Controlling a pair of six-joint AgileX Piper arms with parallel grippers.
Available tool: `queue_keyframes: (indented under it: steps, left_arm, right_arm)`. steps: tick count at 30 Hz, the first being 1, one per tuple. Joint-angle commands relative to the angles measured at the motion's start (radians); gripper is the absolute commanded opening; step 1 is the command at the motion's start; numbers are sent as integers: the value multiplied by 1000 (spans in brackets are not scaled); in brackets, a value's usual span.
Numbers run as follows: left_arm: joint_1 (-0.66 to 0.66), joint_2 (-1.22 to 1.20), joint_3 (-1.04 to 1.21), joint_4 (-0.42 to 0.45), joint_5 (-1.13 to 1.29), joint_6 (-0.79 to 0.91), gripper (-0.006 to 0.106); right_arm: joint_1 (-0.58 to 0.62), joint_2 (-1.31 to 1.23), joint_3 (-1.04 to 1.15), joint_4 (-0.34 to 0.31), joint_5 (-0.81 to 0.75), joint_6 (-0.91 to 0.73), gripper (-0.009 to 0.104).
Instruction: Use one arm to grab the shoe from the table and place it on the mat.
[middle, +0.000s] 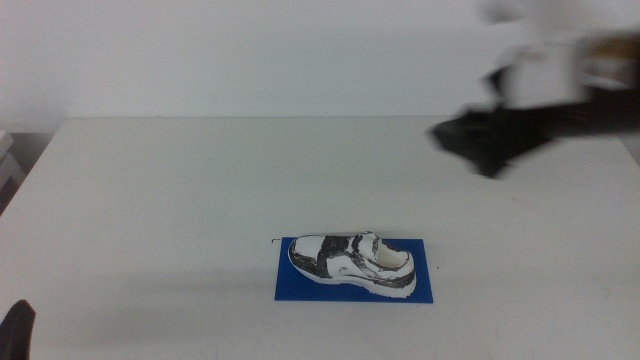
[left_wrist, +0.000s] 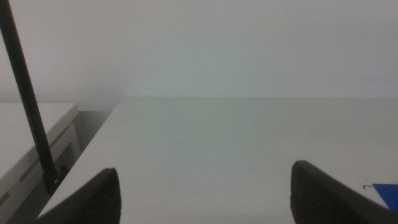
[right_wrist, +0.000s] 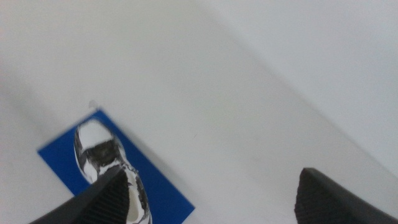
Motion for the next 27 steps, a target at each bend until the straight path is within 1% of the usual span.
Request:
queue_keyframes:
  steps: [1, 5, 8, 10, 12, 14, 17, 20, 22, 24, 27]
  left_arm:
    - [-5, -7, 5, -13, -82, -12, 94]
    - [-5, -7, 5, -13, -82, -12, 94]
    - [-5, -7, 5, -13, -82, -12, 94]
    - [-5, -7, 5, -13, -82, -12, 94]
    - [-5, -7, 5, -13, -82, -12, 94]
    - [-5, -7, 5, -13, -82, -12, 94]
    - [-5, -7, 5, -13, -82, -12, 94]
    - [-5, -7, 5, -13, -83, -12, 94]
    - [-5, -4, 5, -13, -81, -12, 94]
    - [-5, 1, 5, -13, -82, -12, 94]
    - [-5, 2, 5, -13, -82, -12, 94]
  right_arm:
    - [-30, -201, 115, -14, -167, 59, 78]
    - [-104, -494, 338, -17, -286, 202, 78]
    - [-201, -676, 483, -25, -342, 309, 78]
    - [-278, -781, 569, -25, -350, 334, 78]
    - [-361, -895, 647, -11, -350, 315, 78]
    - [-420, -1016, 717, 23, -351, 274, 78]
    - [-477, -1187, 823, 73, -342, 203, 78]
    - [-490, -1302, 922, 79, -317, 162, 78]
    - [-484, -1278, 955, 99, -293, 162, 78]
    - [-480, -1263, 983, 107, -332, 162, 78]
    - [-480, -1264, 1003, 76, -402, 162, 78]
